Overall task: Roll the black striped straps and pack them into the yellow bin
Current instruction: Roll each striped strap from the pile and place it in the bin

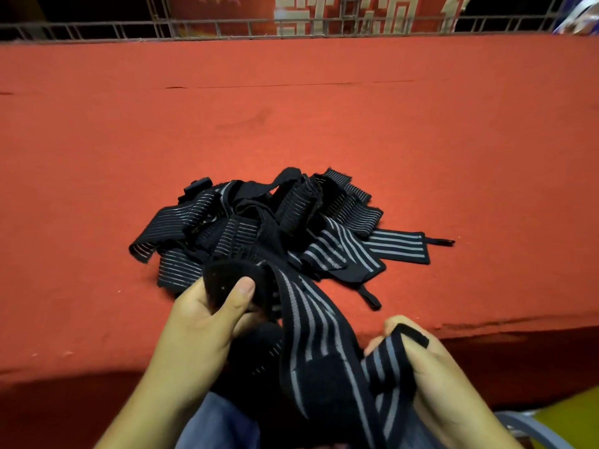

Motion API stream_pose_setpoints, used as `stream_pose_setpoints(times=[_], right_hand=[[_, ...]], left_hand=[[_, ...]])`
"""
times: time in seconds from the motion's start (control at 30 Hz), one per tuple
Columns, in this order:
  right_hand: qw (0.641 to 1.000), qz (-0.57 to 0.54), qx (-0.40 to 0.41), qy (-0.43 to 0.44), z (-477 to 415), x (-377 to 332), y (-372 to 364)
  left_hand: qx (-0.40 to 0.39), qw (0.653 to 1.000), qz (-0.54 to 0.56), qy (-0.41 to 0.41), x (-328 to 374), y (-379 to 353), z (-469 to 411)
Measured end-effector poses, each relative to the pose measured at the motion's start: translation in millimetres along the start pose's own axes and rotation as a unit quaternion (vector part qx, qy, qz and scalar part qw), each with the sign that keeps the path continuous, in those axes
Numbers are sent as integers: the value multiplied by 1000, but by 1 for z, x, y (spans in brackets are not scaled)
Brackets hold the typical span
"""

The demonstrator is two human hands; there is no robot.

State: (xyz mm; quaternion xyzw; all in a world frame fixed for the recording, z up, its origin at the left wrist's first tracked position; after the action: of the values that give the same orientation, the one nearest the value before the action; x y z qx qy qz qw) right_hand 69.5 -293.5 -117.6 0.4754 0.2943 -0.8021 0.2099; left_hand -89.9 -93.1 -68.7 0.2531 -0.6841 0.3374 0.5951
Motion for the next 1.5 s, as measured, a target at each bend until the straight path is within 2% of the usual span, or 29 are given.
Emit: stream_pose_setpoints(times=[0.1, 0.2, 0.27, 0.33, 0.4, 0.5, 0.57, 0.6, 0.63, 0.67, 0.77, 0.83, 0.9, 0.97, 1.03, 1.1, 1.17, 1.23, 1.37, 1.43, 1.5], right_hand=[[973, 216, -73, 19, 4, 1, 5], [938, 318, -137, 21, 9, -7, 2], [942, 300, -140, 55, 15, -21, 0], [958, 218, -166, 84, 21, -33, -9], [954, 206, -195, 96, 26, -37, -26], [943, 273, -120, 145, 21, -28, -40], [951, 251, -77, 163, 15, -21, -33], [963, 206, -60, 162, 13, -19, -25], [977, 145, -40, 149, 11, -17, -16], [987, 89, -19, 130, 7, -15, -7], [996, 8, 21, 91, -1, -11, 12], [995, -8, 43, 93, -6, -11, 21], [994, -14, 48, 98, -6, -15, 22], [994, -12, 45, 104, -2, -20, 20], [993, -12, 23, 114, 1, -19, 18], [994, -2, 43, 105, -1, -15, 21], [994, -19, 60, 93, -4, -13, 23], [993, -33, 79, 78, -2, -13, 24], [997, -8, 66, 33, 5, -7, 20], [997, 61, 48, 19, 6, -5, 16], [989, 144, 12, 38, 5, -7, 5]], left_hand=[[-8, 999, -34, -35, 6, -4, 3], [-32, 992, -94, -76, 17, -14, 6], [-51, 983, -145, -99, 23, -19, 8], [-88, 974, -180, -101, 25, -28, 8], [-131, 968, -193, -91, 19, -39, 8], [-176, 969, -160, -68, 12, -53, 7], [-143, 974, -169, -48, 1, -44, -1], [-118, 971, -205, -40, -7, -35, -7], [-105, 955, -272, -45, -14, -25, -11], [-116, 924, -356, -70, -22, -19, -15], [-255, 793, -539, -127, -51, -25, -9], [-286, 730, -607, -131, -67, -35, -3], [-270, 704, -639, -149, -71, -42, -6], [-256, 693, -652, -169, -72, -45, -11], [-243, 718, -630, -170, -70, -46, -18], [-211, 777, -577, -135, -67, -47, -25], [-159, 855, -485, -90, -61, -45, -31], [-125, 905, -405, -33, -55, -43, -36], [-54, 951, -301, 54, -41, -42, -38], [-22, 957, -280, 72, -35, -46, -38], [-27, 959, -274, 73, -30, -50, -38]])
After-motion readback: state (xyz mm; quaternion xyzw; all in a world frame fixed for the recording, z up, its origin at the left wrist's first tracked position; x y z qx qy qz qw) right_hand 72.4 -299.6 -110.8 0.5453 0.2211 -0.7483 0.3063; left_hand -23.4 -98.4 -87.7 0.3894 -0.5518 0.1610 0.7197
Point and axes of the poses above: each hand's wrist, its own z-axis away from the middle knuckle, its own y-axis out of the back of the hand, x = y × z, the point moved 3 cm from there along -z, towards the middle knuckle, and after that the axes turned 2 degrees about z, right-handed, at the moved point
